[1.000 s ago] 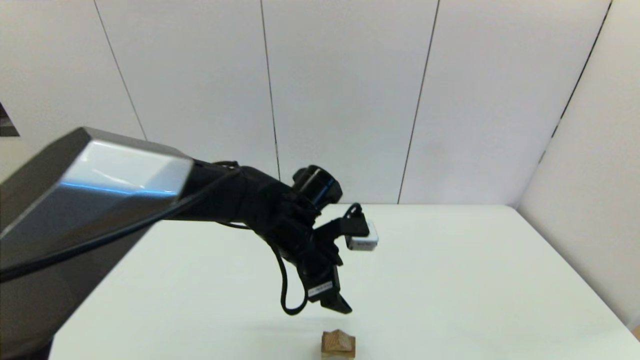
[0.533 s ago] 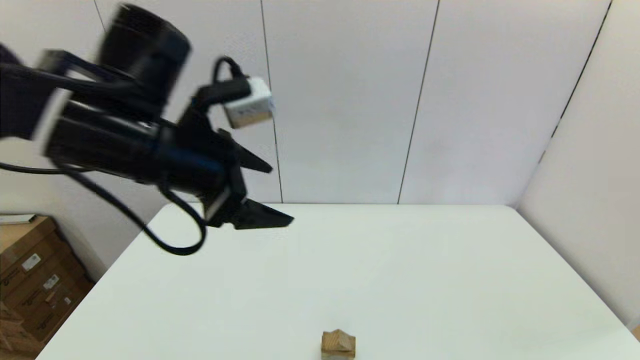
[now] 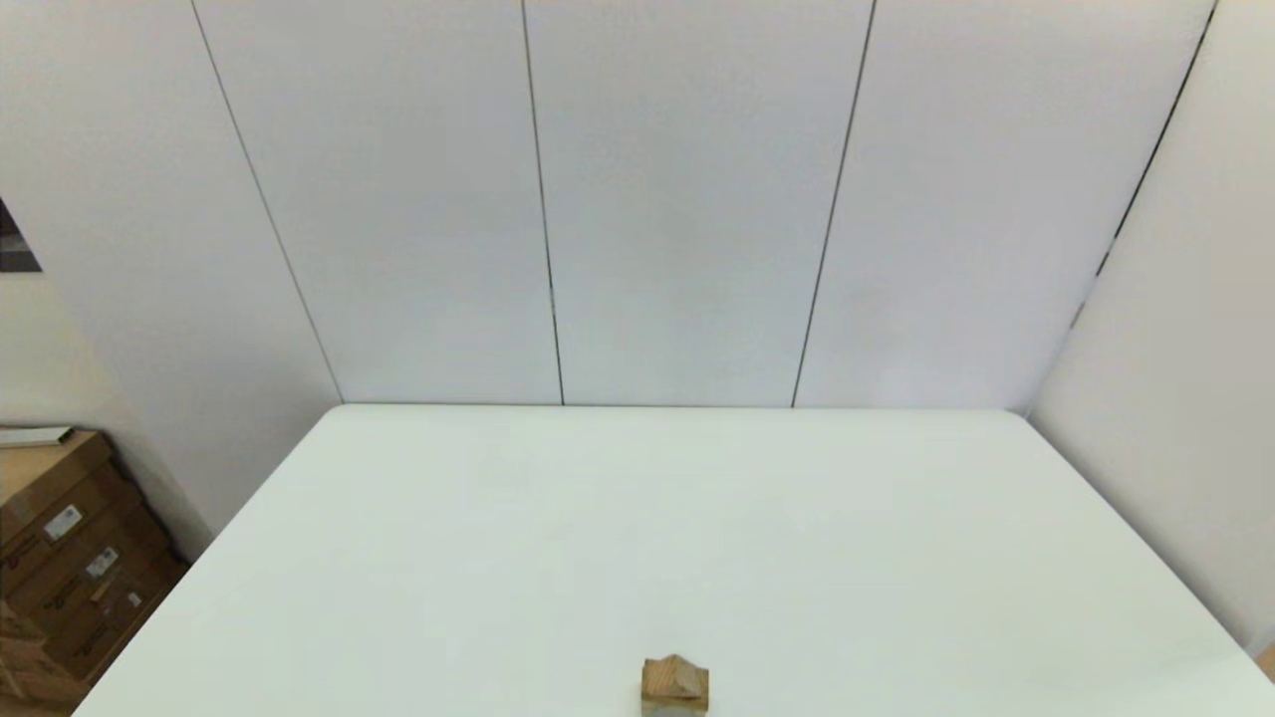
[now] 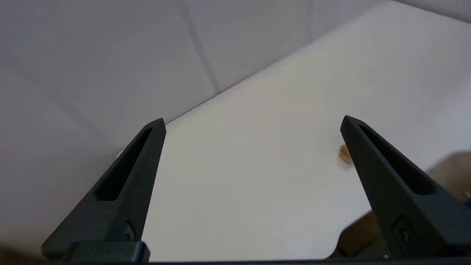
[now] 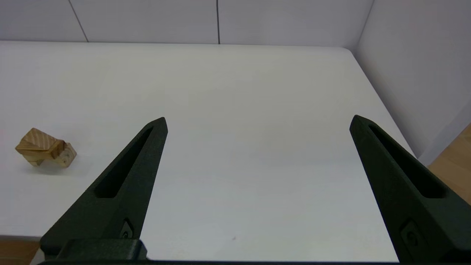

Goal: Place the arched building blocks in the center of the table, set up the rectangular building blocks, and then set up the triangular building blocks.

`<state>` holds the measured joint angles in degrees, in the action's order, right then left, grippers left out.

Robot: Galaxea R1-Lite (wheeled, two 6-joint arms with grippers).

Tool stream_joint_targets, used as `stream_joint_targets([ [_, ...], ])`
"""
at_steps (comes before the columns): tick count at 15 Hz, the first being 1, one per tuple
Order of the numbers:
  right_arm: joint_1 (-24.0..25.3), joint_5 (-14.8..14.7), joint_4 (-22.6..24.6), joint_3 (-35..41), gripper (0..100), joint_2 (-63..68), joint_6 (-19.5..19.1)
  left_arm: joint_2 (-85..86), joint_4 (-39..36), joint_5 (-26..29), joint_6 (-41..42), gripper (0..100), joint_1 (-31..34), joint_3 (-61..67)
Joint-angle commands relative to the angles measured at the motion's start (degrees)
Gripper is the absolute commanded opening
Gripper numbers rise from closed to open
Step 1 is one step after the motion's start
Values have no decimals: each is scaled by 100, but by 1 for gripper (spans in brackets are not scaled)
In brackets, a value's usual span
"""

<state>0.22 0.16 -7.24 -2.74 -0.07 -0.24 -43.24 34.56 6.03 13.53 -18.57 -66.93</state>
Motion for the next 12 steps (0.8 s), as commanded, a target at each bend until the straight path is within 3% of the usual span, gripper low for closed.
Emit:
stream_joint_targets([
  [1,4,2,-5,2,100,7,-2,1863,24,-120,-597,100,1162,1120],
  [4,4,2,-5,2,100,7,-2,2821,-2,-138,-571,100,1698,2017],
  [9,4,2,-5,2,100,7,-2,3911,68,-190,-562,100,1857,2782],
  [12,4,2,-5,2,100,7,-2,4324,24,-559,-650,100,1848,3722],
])
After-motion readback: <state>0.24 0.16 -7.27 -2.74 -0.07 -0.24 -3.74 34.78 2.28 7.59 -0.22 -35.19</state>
